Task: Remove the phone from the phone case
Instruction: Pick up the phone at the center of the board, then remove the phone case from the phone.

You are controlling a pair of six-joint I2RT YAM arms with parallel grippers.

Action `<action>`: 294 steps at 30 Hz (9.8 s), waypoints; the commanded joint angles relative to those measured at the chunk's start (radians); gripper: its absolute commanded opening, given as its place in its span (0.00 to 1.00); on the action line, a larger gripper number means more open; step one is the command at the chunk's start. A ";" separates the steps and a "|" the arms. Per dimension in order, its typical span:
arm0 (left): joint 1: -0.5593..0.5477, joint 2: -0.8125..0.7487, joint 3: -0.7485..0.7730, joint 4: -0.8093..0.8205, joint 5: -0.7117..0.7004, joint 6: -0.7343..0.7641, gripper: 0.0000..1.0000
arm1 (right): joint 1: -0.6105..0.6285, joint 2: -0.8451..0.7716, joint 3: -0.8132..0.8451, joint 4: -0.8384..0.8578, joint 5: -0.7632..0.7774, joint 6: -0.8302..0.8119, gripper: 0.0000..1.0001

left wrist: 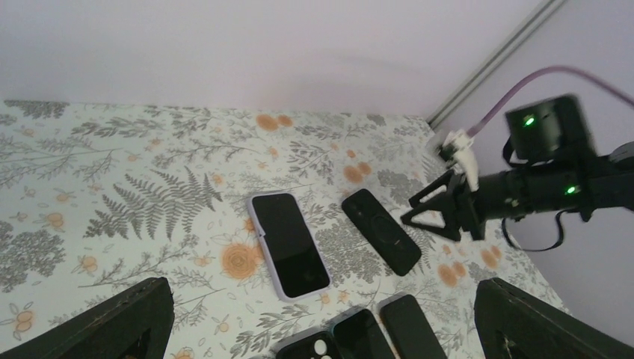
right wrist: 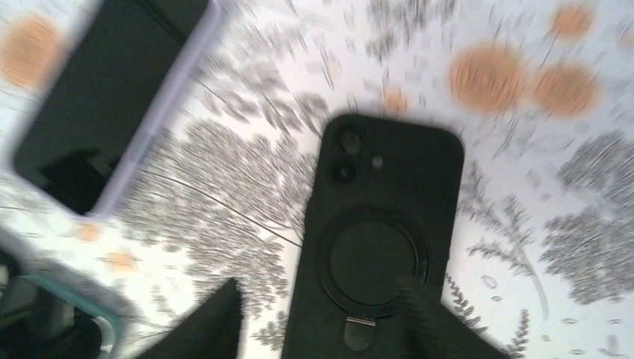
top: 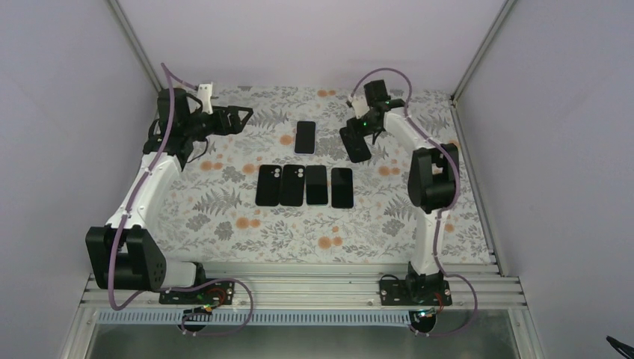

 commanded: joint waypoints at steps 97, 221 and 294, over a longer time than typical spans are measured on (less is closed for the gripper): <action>-0.066 -0.099 0.258 -0.697 0.394 1.523 1.00 | 0.123 -0.374 -0.079 -0.303 -0.657 -0.204 0.49; -0.206 0.192 0.788 -0.547 0.423 0.562 1.00 | 0.327 -0.568 0.125 -0.285 -0.626 -0.246 0.04; -0.392 0.033 0.185 0.298 0.530 -0.095 0.02 | 0.127 -0.782 -0.306 0.572 -1.029 0.471 0.37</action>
